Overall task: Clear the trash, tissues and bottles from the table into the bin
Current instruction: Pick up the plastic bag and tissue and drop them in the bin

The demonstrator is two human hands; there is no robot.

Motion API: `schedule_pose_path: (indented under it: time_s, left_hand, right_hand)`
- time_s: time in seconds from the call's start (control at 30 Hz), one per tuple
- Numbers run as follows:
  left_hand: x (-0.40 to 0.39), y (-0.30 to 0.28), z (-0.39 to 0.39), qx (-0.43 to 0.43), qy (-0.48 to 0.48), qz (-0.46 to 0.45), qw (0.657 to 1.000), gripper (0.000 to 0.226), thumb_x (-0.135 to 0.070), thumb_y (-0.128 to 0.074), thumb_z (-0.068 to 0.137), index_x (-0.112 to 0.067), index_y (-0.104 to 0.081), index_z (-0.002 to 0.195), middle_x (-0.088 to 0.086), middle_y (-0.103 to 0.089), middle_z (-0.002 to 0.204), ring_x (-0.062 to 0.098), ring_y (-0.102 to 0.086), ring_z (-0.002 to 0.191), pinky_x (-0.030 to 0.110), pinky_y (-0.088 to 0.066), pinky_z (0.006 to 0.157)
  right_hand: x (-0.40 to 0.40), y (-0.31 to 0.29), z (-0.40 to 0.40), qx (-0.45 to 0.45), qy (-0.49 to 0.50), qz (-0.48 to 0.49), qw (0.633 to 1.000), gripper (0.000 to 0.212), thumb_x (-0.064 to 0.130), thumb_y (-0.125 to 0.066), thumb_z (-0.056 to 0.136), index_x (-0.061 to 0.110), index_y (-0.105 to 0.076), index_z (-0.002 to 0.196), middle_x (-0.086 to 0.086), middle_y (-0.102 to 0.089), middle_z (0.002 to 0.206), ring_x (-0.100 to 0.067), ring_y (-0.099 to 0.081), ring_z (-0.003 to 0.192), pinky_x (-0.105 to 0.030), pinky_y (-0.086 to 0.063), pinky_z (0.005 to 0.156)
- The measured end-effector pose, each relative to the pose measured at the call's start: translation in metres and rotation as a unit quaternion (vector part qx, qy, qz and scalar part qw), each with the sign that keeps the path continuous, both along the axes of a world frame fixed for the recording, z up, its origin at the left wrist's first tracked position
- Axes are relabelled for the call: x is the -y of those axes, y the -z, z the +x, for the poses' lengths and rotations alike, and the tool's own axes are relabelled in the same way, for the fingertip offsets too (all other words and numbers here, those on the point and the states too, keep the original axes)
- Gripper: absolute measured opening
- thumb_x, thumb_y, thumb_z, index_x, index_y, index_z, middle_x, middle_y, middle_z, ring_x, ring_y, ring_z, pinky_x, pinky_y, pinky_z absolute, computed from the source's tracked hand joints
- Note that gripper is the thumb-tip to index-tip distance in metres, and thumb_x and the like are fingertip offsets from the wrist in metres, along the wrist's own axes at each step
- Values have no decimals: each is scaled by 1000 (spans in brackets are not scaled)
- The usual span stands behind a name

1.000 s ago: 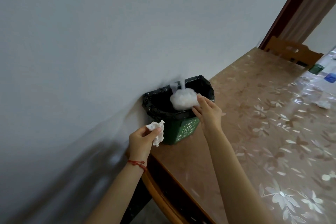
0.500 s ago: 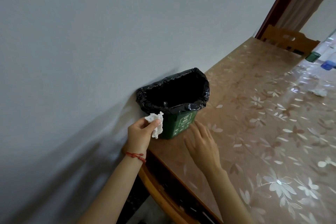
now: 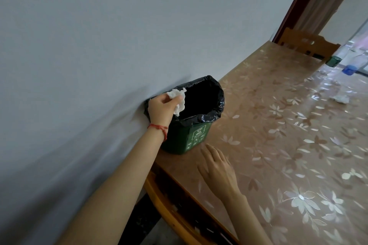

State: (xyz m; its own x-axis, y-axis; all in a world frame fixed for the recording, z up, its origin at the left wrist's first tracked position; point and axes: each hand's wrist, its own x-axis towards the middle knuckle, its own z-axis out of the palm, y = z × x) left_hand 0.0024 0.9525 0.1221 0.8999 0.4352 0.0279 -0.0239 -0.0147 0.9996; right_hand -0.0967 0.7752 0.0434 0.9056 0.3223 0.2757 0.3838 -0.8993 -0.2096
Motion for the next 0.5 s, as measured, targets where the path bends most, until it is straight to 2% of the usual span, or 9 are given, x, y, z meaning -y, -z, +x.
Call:
schedule_pose_path:
  time_s: [0.03, 0.13, 0.2, 0.27, 0.33, 0.4, 0.5]
  left_hand:
    - [0, -1, 6, -4, -1, -1, 1000, 33, -10, -69, 71, -15, -54, 43, -7, -50, 36, 13, -47, 47, 24, -40, 54]
    - [-1, -2, 17, -15, 7, 19, 1000, 28, -14, -67, 73, 5, -59, 55, 16, -57, 51, 23, -51, 54, 32, -46, 61]
    - [-3, -1, 20, -20, -3, 35, 999, 22, -15, -66, 74, 3, -65, 62, 14, -62, 55, 18, -57, 56, 30, -49, 65]
    - [-5, 0, 20, -29, -18, 31, 999, 14, -14, -68, 75, -4, -70, 84, 5, -66, 73, 13, -61, 70, 26, -51, 69]
    - [-7, 0, 16, -43, -23, 41, 998, 31, -17, -70, 75, -7, -65, 104, 4, -66, 93, 15, -61, 84, 26, -49, 80]
    - [-7, 0, 10, -37, -22, 61, 997, 35, -19, -70, 76, -8, -64, 108, 9, -67, 106, 14, -60, 91, 26, -48, 86]
    - [-4, -3, -7, -7, -17, 95, 995, 35, -18, -67, 79, -6, -62, 112, 12, -66, 114, 14, -60, 98, 22, -46, 86]
  right_hand:
    - [0, 0, 0, -4, -1, 5, 1000, 44, 25, -76, 73, 8, -63, 111, -10, -66, 116, -24, -63, 106, -33, -56, 75]
    - [0, 0, 0, -7, -6, 16, 1000, 43, 25, -74, 76, 7, -62, 113, -10, -65, 117, -24, -63, 107, -33, -56, 74]
    - [1, 1, 0, -12, -8, 25, 1000, 43, 26, -72, 78, 8, -61, 115, -11, -64, 119, -24, -61, 109, -34, -55, 76]
    - [2, 4, 0, -21, -6, 34, 999, 43, 28, -66, 82, 8, -58, 120, -11, -61, 124, -25, -58, 113, -35, -54, 81]
    - [4, 7, 0, -36, -2, 45, 998, 44, 30, -61, 86, 9, -55, 124, -11, -57, 129, -25, -54, 118, -38, -52, 86]
    - [5, 9, -1, -44, 1, 51, 998, 43, 31, -59, 87, 10, -54, 125, -11, -55, 131, -26, -52, 120, -39, -51, 88]
    - [6, 11, -2, -52, 7, 60, 997, 44, 33, -57, 88, 11, -53, 126, -10, -54, 133, -25, -51, 122, -39, -50, 90]
